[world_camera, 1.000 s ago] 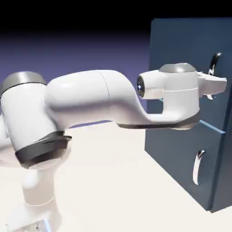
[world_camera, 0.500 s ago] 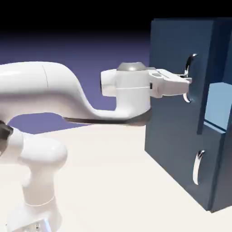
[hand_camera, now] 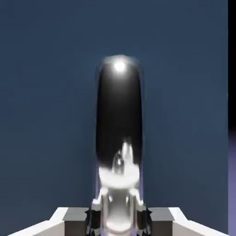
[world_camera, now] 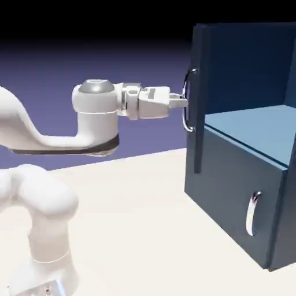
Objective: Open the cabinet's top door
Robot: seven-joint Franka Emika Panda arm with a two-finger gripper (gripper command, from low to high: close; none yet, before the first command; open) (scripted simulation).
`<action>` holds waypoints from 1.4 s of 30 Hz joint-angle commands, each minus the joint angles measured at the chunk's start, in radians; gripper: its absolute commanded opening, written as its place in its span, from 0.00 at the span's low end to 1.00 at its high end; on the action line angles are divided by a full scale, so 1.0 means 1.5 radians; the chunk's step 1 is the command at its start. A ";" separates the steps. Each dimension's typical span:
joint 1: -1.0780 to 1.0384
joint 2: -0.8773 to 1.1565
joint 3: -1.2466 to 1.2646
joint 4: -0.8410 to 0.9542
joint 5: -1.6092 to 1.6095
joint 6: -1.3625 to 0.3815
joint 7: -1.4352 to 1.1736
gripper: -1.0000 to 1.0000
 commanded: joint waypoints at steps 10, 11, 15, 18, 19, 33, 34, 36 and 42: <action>0.005 -0.068 0.242 -0.046 0.260 -0.180 -0.042 0.00; 0.008 -0.069 0.266 -0.045 0.284 -0.199 -0.043 0.00; 0.016 -0.059 0.363 -0.031 0.378 -0.275 -0.044 0.00; 0.016 -0.041 0.435 -0.010 0.446 -0.334 -0.040 0.00; 0.015 -0.032 0.459 -0.001 0.468 -0.354 -0.038 0.00; -0.152 0.138 0.797 0.252 0.719 -0.649 0.003 0.00; -0.174 0.149 0.820 0.276 0.731 -0.669 0.005 0.00; -0.220 0.167 0.865 0.325 0.753 -0.708 0.007 0.00; -0.364 0.196 0.987 0.466 0.802 -0.808 0.003 0.00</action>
